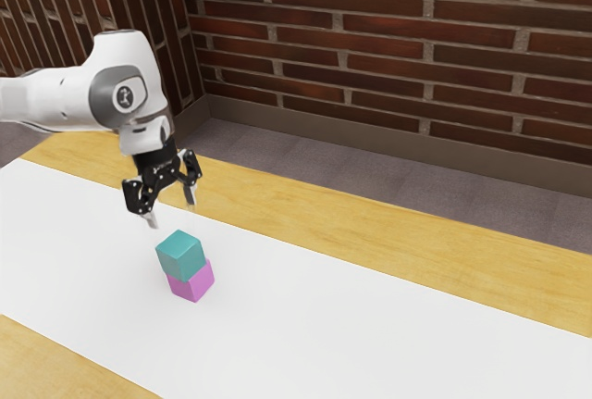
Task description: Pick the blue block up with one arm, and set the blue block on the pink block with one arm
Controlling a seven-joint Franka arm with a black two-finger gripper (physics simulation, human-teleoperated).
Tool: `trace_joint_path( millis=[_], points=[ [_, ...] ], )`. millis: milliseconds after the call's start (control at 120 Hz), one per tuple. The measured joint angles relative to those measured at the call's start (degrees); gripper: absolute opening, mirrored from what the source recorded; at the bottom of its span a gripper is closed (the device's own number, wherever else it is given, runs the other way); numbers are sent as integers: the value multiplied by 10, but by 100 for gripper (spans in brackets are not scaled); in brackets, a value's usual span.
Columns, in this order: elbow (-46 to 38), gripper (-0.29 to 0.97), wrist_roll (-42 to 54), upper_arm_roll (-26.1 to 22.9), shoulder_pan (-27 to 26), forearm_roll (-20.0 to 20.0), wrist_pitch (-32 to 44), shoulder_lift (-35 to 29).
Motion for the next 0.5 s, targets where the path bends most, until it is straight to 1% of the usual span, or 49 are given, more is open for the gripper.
trace_joint_path(
  millis=[117, 233, 283, 342, 417, 458, 500],
  points=[
    [9, 68, 0, 0, -1, 0, -11, -12],
    [24, 68, -15, -2, -1, 6, -31, -51],
    [44, 68, -31, -5, 1, 21, -42, -59],
    [86, 68, -62, -12, 2, 48, -64, -64],
    [160, 68, -113, -25, -5, 91, -108, -66],
    [196, 68, -142, -25, -15, 102, -128, -65],
    [215, 68, -168, -27, -19, 107, -145, -65]
  ],
)
